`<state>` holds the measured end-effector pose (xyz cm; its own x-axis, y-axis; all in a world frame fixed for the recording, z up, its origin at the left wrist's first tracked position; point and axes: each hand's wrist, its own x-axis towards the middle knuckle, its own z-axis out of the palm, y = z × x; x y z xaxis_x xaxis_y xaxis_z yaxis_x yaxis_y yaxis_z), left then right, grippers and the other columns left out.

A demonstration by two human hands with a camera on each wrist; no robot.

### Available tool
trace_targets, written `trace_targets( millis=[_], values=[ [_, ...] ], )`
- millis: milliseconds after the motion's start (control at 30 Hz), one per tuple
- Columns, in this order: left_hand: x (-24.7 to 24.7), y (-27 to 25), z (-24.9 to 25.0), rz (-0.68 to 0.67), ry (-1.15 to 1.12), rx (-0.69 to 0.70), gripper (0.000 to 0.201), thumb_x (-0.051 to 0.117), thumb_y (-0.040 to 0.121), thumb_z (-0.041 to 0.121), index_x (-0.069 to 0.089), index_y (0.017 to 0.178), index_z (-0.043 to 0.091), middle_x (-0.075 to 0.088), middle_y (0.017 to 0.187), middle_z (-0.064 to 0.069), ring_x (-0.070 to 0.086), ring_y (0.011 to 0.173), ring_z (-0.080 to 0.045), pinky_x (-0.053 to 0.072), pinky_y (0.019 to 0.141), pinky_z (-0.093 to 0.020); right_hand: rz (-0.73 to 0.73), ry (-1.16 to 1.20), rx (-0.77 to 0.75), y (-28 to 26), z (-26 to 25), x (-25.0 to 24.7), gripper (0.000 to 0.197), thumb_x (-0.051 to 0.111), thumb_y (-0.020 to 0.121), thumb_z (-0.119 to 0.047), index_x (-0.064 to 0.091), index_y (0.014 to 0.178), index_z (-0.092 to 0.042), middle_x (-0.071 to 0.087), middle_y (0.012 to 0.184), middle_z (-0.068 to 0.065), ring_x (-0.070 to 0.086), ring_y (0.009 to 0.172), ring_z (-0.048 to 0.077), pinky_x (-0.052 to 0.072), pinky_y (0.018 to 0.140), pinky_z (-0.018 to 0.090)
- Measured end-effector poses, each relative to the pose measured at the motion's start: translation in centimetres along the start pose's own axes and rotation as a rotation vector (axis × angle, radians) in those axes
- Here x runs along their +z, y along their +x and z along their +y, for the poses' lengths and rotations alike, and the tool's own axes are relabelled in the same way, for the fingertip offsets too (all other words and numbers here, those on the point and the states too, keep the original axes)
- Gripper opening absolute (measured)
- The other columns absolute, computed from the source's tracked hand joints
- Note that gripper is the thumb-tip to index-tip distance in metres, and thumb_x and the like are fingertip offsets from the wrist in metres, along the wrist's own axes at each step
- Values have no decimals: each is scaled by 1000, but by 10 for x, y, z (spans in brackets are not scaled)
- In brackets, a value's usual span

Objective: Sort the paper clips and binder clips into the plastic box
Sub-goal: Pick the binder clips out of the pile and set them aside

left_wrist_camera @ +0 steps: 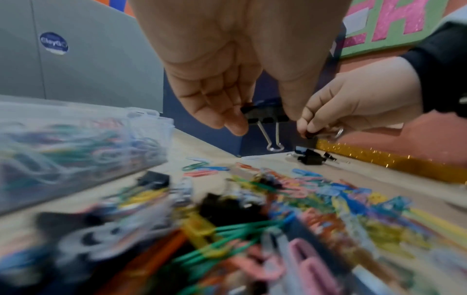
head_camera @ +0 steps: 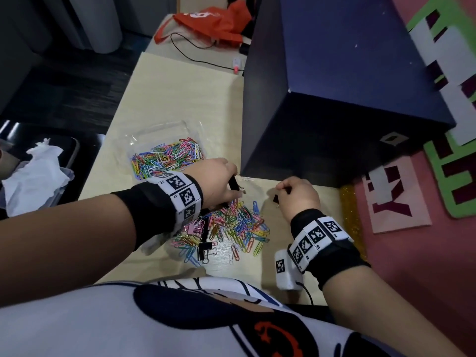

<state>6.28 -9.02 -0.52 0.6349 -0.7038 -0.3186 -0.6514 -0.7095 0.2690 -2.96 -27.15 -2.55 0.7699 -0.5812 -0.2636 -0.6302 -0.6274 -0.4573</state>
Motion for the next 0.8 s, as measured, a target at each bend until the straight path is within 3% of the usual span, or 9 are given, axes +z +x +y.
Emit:
trace_targets(
  millis=[100, 167, 267, 400, 533, 667, 800],
  values=[
    [5, 9, 15, 52, -235, -14, 68, 63, 86, 48, 38, 141, 17, 58, 129, -6, 57, 116, -23, 45, 93, -31, 67, 16, 16, -1, 7, -4, 20, 48, 94, -14, 64, 105, -18, 46, 123, 2, 49, 86, 13, 36, 76, 20],
    [12, 14, 22, 37, -324, 3, 71, 63, 87, 43, 31, 145, 16, 55, 136, -7, 55, 121, -23, 46, 99, -32, 84, -19, 7, -2, 10, -4, 25, 50, 93, -14, 62, 114, -19, 43, 129, 1, 50, 104, 18, 37, 85, 20],
    [21, 17, 23, 16, -238, 7, 57, 57, 92, 32, 36, 143, 18, 51, 135, -8, 56, 116, -26, 47, 96, -34, 71, -114, -82, -7, 13, -1, 27, 52, 91, -18, 59, 117, -23, 44, 128, 1, 42, 118, 22, 38, 98, 30],
    [20, 13, 8, -9, -74, -7, 36, 52, 90, 23, 55, 125, 21, 54, 123, -4, 57, 109, -26, 49, 93, -41, -75, -221, -273, -13, 13, 10, 25, 50, 93, -26, 58, 116, -24, 49, 120, 1, 44, 115, 21, 41, 96, 33],
    [20, 5, -5, -87, 131, -20, 38, 46, 91, 26, 53, 129, 23, 50, 129, -3, 51, 111, -28, 48, 92, -43, -251, -333, -331, -13, 14, 19, 39, 53, 91, -29, 49, 130, -31, 45, 127, 0, 40, 119, 22, 40, 97, 34],
    [25, 1, -6, -157, 168, -34, 39, 45, 93, 29, 50, 131, 23, 42, 139, 1, 44, 122, -27, 42, 99, -46, -252, -316, -431, -11, 10, 23, 41, 56, 90, -26, 48, 129, -33, 40, 135, -4, 40, 123, 22, 39, 101, 32],
    [27, 0, 0, -173, 147, 14, 39, 47, 91, 30, 53, 129, 25, 45, 135, 1, 47, 119, -25, 44, 96, -46, -275, -421, -495, -10, 5, 24, 33, 51, 92, -28, 53, 124, -34, 39, 137, -4, 40, 122, 24, 38, 100, 36]
  ],
)
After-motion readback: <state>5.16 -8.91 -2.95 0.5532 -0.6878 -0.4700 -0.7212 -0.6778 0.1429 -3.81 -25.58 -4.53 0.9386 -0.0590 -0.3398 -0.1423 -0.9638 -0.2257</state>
